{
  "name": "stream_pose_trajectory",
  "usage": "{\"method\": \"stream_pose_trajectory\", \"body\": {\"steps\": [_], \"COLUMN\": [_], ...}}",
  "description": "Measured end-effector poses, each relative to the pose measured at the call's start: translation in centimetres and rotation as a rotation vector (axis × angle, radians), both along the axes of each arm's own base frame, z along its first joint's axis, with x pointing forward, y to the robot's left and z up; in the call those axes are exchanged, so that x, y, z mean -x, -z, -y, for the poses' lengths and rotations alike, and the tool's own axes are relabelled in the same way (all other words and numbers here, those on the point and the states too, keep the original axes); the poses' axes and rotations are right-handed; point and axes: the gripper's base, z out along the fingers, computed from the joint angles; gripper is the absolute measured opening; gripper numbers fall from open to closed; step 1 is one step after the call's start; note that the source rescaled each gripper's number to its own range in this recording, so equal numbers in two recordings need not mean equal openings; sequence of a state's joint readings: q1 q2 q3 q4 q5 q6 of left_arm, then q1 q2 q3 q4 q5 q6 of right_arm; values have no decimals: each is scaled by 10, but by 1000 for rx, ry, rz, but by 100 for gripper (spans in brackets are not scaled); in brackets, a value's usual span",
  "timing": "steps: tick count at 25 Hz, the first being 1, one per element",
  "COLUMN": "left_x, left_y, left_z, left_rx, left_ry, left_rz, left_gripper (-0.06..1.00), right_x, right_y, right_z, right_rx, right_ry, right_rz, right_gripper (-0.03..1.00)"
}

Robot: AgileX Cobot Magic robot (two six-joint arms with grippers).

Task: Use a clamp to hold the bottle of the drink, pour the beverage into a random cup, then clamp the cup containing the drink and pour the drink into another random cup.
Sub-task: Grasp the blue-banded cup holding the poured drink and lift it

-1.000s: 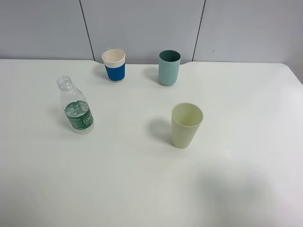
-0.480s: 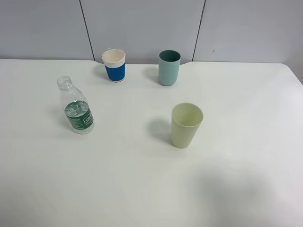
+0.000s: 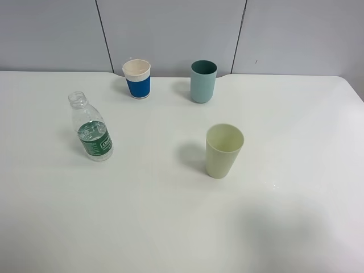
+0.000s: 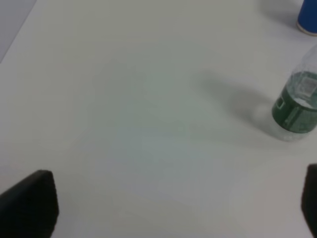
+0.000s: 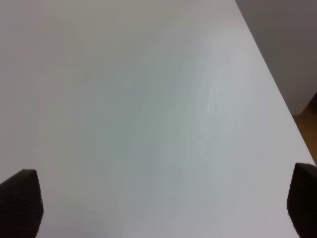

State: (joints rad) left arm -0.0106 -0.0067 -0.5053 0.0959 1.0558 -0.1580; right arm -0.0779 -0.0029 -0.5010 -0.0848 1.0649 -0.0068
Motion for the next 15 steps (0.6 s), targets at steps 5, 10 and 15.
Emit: {"method": "stream_pose_trajectory", "body": {"steps": [5, 10, 15], "left_x": [0, 0, 0], "left_y": [0, 0, 0], "left_z": [0, 0, 0], "left_rx": [0, 0, 0], "left_ry": [0, 0, 0], "left_rz": [0, 0, 0], "left_gripper": [100, 100, 100], "right_x": [-8, -41, -88], "right_y": [-15, -41, -48], "right_z": [2, 6, 8], "right_rx": [28, 62, 72], "right_ry": [9, 6, -19], "right_rz": [40, 52, 42], "right_gripper": [100, 100, 100]}}
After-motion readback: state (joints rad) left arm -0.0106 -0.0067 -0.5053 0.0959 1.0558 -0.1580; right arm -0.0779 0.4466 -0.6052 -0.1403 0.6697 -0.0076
